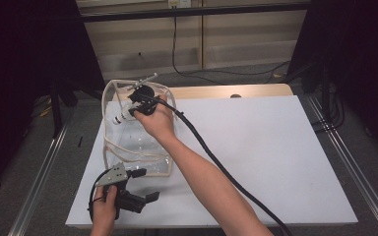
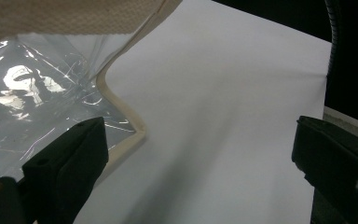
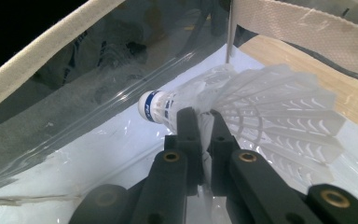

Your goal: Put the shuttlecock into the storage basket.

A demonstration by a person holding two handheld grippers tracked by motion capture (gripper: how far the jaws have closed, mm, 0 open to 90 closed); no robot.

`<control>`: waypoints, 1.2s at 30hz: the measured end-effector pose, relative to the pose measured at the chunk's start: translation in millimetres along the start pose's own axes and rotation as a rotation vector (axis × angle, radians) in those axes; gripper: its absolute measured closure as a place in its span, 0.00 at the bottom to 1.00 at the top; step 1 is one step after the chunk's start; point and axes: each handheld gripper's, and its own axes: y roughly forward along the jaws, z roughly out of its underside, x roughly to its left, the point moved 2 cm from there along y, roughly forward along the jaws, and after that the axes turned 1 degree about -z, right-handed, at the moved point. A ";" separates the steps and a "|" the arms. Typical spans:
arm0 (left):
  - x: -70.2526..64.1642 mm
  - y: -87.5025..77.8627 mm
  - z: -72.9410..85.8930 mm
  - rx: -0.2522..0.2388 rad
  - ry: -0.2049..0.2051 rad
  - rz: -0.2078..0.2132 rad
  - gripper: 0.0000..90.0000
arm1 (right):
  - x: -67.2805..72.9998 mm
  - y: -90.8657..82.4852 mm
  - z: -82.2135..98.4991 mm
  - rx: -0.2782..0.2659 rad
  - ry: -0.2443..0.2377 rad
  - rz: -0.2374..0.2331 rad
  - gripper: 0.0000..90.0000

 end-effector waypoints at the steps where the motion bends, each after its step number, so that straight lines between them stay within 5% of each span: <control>1: -0.2 0.0 0.0 -0.003 -0.003 0.000 0.04 | -0.2 0.6 0.2 0.003 -0.003 0.002 0.97; 36: -1.1 1.5 -0.6 0.001 0.006 0.004 0.04 | -1.7 14.4 6.1 0.026 -0.005 0.009 0.97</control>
